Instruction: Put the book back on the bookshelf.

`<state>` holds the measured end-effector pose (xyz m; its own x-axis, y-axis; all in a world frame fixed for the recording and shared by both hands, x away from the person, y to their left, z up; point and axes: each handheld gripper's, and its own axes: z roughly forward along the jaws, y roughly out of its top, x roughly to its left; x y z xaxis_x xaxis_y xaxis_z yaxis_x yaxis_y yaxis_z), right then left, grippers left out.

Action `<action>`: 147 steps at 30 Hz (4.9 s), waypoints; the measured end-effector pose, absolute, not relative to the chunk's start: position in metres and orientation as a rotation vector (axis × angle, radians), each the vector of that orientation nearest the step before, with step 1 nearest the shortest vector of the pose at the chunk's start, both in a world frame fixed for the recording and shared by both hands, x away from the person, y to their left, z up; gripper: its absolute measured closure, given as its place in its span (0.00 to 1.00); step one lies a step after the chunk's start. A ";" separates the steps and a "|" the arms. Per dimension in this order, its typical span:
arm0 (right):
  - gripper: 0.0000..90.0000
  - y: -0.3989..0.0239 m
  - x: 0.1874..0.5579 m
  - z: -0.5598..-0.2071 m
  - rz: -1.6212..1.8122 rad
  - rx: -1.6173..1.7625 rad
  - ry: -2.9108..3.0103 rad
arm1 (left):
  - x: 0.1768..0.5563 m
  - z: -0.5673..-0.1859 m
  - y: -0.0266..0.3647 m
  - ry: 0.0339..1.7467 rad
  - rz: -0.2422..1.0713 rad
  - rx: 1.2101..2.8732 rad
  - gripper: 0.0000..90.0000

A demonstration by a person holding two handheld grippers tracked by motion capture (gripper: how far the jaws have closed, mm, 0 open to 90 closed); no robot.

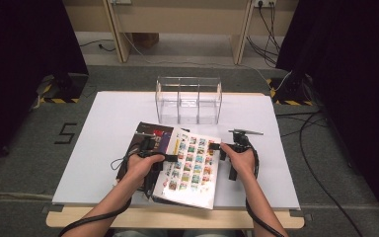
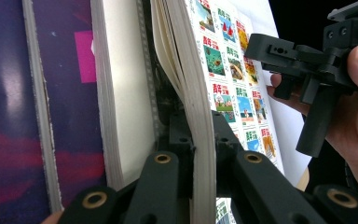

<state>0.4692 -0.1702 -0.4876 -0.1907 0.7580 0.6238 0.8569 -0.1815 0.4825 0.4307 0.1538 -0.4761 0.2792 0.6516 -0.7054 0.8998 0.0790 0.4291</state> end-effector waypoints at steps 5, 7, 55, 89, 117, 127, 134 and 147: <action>0.65 -0.169 0.464 -0.469 -1.352 -1.938 -1.983 | 0.432 -0.474 0.153 1.453 -0.335 1.679 0.91; 0.70 -0.167 0.461 -0.459 -1.402 -1.916 -1.986 | 0.432 -0.473 0.154 1.457 -0.335 1.683 0.91; 0.82 -0.143 0.420 -0.339 -1.835 -1.748 -2.158 | 0.346 -0.458 0.270 1.351 0.116 1.584 0.56; 0.82 -0.159 0.470 -0.264 -2.107 -2.017 -2.180 | 0.336 -0.474 0.285 1.343 0.172 1.511 0.57; 0.82 -0.147 0.521 -0.263 -2.098 -2.055 -2.220 | 0.334 -0.476 0.285 1.338 0.171 1.519 0.57; 0.82 -0.134 0.545 -0.259 -2.136 -2.094 -2.259 | 0.335 -0.477 0.286 1.345 0.167 1.512 0.57; 0.82 -0.120 0.559 -0.258 -2.187 -2.072 -2.262 | 0.335 -0.477 0.287 1.342 0.171 1.511 0.57; 0.82 -0.109 0.576 -0.292 -2.198 -2.115 -2.286 | 0.335 -0.477 0.290 1.345 0.176 1.500 0.57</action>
